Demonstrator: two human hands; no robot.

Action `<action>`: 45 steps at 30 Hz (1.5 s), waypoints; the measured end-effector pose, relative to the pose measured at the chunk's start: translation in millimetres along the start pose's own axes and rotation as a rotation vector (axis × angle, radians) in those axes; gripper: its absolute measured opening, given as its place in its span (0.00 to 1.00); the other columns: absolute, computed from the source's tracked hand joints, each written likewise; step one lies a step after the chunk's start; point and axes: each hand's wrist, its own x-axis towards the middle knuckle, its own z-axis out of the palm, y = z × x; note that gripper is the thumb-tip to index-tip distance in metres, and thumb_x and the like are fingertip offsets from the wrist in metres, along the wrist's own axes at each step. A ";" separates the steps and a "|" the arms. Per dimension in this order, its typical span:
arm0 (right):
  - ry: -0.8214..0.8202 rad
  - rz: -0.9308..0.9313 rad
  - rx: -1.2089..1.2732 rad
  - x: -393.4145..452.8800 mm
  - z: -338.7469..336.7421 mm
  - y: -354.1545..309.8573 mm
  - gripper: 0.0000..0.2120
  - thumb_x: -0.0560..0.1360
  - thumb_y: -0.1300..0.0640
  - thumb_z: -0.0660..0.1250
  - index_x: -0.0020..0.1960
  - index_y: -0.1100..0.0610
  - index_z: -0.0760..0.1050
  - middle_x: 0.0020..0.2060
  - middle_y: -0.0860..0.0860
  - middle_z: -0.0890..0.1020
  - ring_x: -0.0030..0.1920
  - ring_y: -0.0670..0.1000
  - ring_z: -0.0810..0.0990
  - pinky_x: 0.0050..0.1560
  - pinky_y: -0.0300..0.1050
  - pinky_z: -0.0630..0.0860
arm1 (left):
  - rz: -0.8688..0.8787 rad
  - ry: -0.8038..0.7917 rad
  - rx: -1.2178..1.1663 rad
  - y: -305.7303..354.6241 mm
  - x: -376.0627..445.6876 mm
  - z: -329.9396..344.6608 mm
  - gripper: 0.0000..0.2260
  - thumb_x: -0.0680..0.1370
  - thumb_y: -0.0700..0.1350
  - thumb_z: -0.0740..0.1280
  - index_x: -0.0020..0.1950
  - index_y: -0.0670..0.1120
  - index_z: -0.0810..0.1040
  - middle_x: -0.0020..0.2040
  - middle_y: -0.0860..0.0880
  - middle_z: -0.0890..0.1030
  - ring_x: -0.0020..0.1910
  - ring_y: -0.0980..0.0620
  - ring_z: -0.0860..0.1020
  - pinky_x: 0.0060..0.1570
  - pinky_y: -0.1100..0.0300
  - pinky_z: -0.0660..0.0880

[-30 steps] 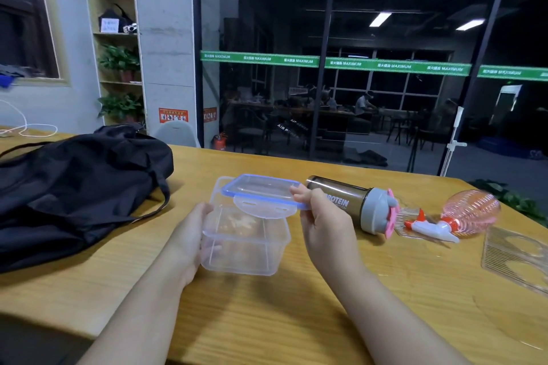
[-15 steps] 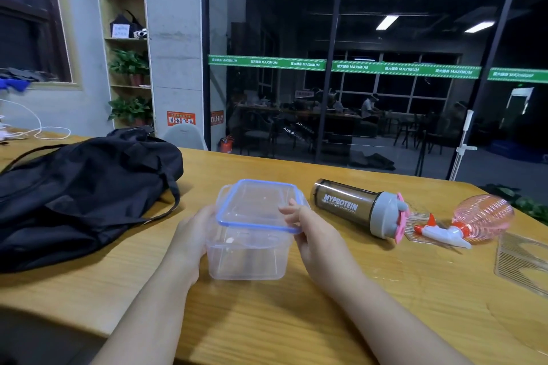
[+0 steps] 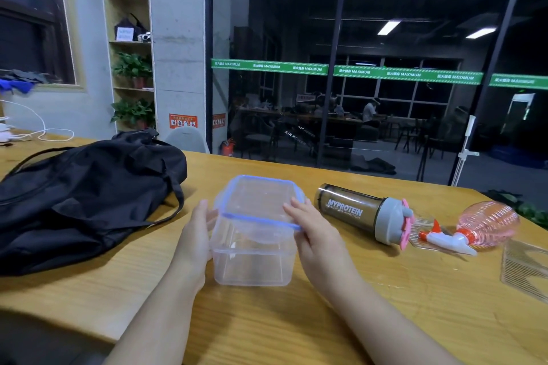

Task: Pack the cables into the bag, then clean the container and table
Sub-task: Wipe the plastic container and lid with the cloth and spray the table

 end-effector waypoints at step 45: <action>-0.279 0.242 0.280 -13.9 -7.2 -1.9 0.31 0.62 0.46 0.78 0.55 0.30 0.63 0.58 0.33 0.74 0.62 0.38 0.73 0.66 0.45 0.71 | 0.299 -0.293 0.498 -6.0 -20.9 -25.8 0.48 0.53 0.70 0.74 0.70 0.59 0.63 0.64 0.59 0.71 0.60 0.57 0.73 0.54 0.64 0.72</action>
